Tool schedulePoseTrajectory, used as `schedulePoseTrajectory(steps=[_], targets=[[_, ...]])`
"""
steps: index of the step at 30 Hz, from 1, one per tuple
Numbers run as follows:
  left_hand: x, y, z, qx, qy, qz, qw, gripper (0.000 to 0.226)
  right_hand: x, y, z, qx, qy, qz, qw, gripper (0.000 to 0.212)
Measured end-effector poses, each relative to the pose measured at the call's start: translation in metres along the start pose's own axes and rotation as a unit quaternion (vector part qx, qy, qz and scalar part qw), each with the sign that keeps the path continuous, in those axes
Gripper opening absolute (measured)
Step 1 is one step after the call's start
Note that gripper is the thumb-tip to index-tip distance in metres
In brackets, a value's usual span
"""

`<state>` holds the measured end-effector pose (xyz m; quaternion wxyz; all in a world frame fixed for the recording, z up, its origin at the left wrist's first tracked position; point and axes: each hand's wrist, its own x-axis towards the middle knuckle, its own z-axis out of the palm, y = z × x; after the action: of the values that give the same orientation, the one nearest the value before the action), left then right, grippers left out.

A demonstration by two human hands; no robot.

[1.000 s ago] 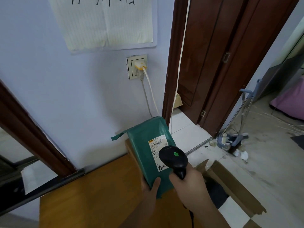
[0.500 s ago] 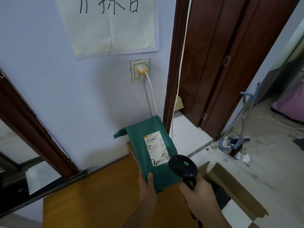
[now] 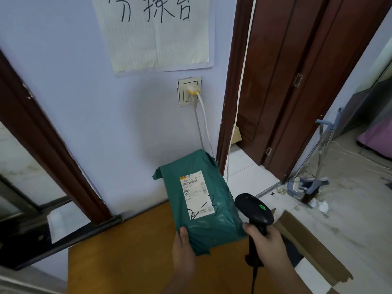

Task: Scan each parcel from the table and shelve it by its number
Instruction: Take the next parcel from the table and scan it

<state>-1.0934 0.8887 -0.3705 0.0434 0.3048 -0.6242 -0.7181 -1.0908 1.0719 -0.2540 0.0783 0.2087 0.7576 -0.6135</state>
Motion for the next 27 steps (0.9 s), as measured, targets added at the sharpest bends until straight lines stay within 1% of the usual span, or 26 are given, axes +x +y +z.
schedulePoseTrajectory(steps=[3, 6, 9, 10, 13, 17, 20, 24, 27], targets=[[-0.019, -0.001, -0.017, 0.026, -0.009, 0.027, 0.999, 0.045, -0.008, -0.002, 0.005, 0.029, -0.046, 0.037, 0.998, 0.016], [-0.033, 0.000, -0.033, 0.068, 0.004, 0.053, 0.996, 0.052, -0.021, -0.001, 0.012, 0.022, -0.081, 0.048, 0.995, 0.013], [-0.042, 0.006, -0.047, 0.090, 0.002, 0.076, 0.993, 0.064, -0.034, 0.002, 0.019, 0.015, -0.080, 0.029, 0.996, 0.016], [-0.045, 0.008, -0.052, 0.093, 0.000, 0.077, 0.993, 0.065, -0.039, 0.002, 0.022, 0.013, -0.081, 0.023, 0.996, 0.018], [-0.055, 0.016, -0.065, 0.096, -0.014, 0.088, 0.991, 0.057, -0.052, 0.000, 0.029, -0.004, -0.098, -0.001, 0.995, 0.016], [-0.072, 0.025, -0.081, 0.094, -0.014, 0.104, 0.990, 0.066, -0.071, 0.000, 0.034, -0.012, -0.111, -0.040, 0.993, 0.013], [-0.089, 0.028, -0.092, 0.085, 0.000, 0.111, 0.990, 0.049, -0.086, 0.003, 0.034, -0.010, -0.122, -0.067, 0.990, 0.012], [-0.121, 0.023, -0.108, 0.080, 0.027, 0.118, 0.989, 0.051, -0.109, 0.012, 0.028, 0.001, -0.170, -0.085, 0.982, 0.018], [-0.155, 0.014, -0.121, 0.090, 0.064, 0.130, 0.985, 0.046, -0.132, 0.020, 0.021, 0.012, -0.216, -0.103, 0.971, 0.022]])
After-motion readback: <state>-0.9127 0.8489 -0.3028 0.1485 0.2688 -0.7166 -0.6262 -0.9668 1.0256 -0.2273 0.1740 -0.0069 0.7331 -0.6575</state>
